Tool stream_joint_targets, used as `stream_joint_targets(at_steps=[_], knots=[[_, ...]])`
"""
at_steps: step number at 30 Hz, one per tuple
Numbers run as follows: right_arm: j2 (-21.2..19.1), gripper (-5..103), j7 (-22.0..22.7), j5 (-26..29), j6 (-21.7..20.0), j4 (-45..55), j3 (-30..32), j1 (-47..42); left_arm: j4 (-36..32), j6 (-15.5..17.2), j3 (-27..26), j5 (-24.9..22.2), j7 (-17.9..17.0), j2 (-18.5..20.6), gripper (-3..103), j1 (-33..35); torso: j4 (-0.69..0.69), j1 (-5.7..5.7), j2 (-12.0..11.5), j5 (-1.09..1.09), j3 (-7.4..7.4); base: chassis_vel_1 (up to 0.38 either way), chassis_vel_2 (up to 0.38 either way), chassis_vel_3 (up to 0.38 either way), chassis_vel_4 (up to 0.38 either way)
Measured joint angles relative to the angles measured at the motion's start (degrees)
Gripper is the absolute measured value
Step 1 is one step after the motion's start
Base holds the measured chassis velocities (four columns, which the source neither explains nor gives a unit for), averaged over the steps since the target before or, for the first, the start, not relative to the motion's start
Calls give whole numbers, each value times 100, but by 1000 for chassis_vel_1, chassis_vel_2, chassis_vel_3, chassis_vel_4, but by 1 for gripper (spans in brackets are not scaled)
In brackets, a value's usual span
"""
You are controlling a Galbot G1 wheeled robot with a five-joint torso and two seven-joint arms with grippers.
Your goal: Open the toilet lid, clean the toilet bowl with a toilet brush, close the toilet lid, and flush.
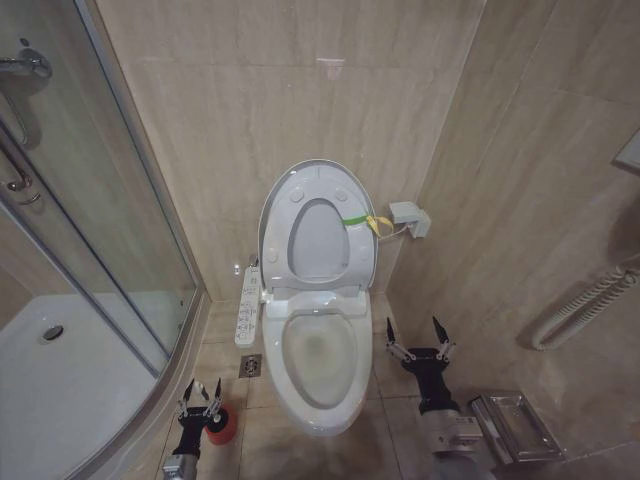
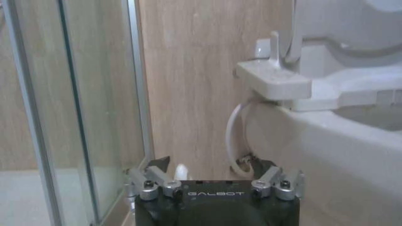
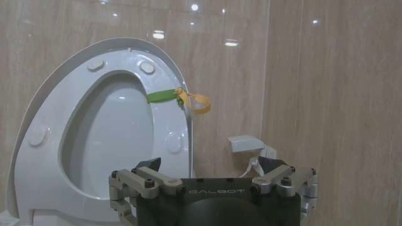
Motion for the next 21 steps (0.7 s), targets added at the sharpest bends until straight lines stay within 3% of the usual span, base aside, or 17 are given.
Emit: stream_joint_targets(at_steps=[1,9,10,21], knots=[[0,100,0,0,0,0,0,0,-96,0,-23,30,-19,6,89,67,0,0,0,0,0,0,0,0,0],[0,100,0,0,0,0,0,0,-945,4,-282,367,-203,12,89,590,0,0,0,0,0,0,0,0,0],[0,100,0,0,0,0,0,0,-1006,4,-309,389,-213,14,100,630,0,0,-1,0,0,0,0,0,0],[0,100,1,0,0,0,0,0,-2622,154,-883,584,-293,85,100,1586,0,0,-1,0,0,0,0,0,0]])
